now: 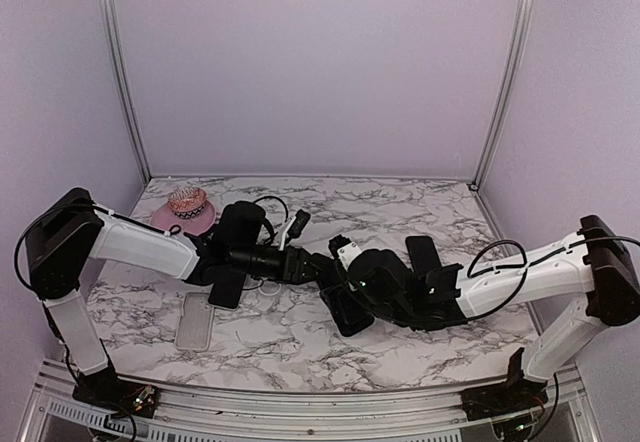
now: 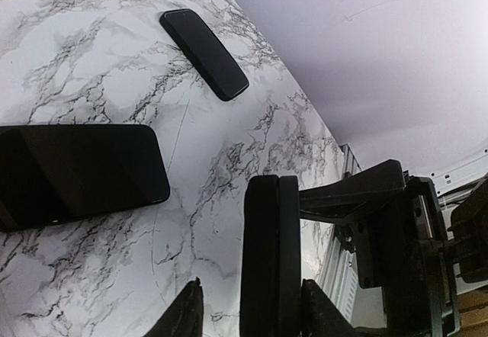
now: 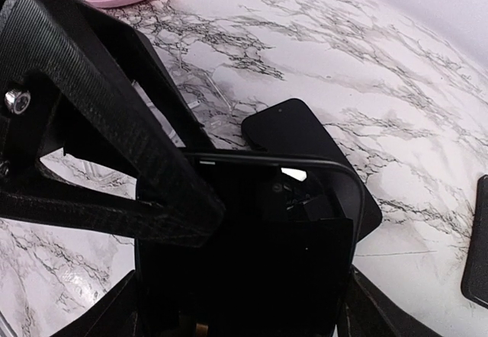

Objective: Put the phone into the phone case

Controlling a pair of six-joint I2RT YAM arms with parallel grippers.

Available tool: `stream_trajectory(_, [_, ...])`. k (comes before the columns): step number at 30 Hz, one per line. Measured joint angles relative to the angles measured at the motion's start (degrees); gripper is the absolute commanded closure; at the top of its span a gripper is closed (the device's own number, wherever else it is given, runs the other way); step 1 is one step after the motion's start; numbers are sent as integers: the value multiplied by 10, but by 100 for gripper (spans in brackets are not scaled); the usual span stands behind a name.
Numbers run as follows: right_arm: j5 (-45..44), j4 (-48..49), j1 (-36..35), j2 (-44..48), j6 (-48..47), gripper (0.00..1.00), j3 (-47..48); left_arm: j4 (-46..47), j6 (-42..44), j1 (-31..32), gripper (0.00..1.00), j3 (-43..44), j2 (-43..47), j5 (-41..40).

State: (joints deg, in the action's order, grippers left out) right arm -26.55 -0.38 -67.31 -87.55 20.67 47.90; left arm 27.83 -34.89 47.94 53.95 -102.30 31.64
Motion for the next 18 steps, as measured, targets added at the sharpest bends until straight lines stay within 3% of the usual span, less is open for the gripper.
stream_trajectory(6, [-8, 4, 0, 1, -15, 59, -1, 22, -10, 2, 100, 1, -3, 25])
stream_trajectory(9, [-14, 7, 0, 0, -17, 49, -2, 28, -9, 3, 100, 3, -3, 33])
stream_trajectory(12, [-14, 15, 0, 0, -17, 16, -7, 28, -2, 3, 100, 1, -3, 36])
stream_trajectory(14, [-11, 23, -1, 0, -20, 3, -14, 30, 5, 4, 100, -4, -3, 37])
stream_trajectory(18, [10, 29, -1, 38, -32, 1, -45, 12, 69, 5, 100, -29, -3, 33])
